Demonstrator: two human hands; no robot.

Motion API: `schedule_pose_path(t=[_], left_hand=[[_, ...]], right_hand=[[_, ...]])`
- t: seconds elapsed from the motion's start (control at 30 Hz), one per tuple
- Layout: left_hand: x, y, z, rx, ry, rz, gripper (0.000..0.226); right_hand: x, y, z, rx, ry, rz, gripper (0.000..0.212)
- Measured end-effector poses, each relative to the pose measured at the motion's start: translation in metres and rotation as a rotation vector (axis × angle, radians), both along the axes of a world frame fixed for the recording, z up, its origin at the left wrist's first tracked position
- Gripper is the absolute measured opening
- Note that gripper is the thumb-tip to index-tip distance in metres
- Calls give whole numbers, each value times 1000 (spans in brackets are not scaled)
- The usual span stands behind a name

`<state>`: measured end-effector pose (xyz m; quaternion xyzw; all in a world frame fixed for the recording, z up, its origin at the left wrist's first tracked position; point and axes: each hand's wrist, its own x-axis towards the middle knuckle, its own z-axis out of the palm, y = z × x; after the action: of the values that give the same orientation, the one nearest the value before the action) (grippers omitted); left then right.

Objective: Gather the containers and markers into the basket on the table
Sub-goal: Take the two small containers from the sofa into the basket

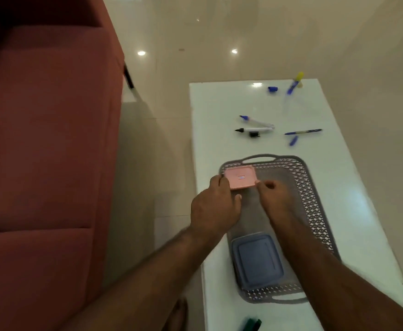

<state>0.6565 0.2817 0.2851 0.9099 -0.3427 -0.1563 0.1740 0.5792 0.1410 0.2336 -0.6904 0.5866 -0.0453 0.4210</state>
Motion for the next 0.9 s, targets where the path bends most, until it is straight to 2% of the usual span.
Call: schedule_pose_path(t=[0.1, 0.23, 0.37, 0.47, 0.6, 0.77, 0.9], left_hand=[[21, 59, 12, -40, -45, 182, 46], [55, 149, 18, 21, -90, 402, 49], [83, 237, 19, 4, -62, 588, 56], [102, 303, 25, -36, -82, 737, 48], [135, 392, 31, 56, -139, 923, 44], [192, 487, 20, 100, -260, 1089, 68], [225, 520, 3, 207, -134, 1090, 94]], right_hand=[[3, 26, 31, -107, -11, 131, 36], [32, 87, 80, -150, -146, 334, 27], [68, 159, 106, -73, -223, 557, 20], [100, 212, 107, -52, -223, 745, 22], [136, 279, 99, 51, -227, 961, 27], [193, 364, 72, 221, -154, 1139, 38], [243, 429, 50, 364, -117, 1168, 52]])
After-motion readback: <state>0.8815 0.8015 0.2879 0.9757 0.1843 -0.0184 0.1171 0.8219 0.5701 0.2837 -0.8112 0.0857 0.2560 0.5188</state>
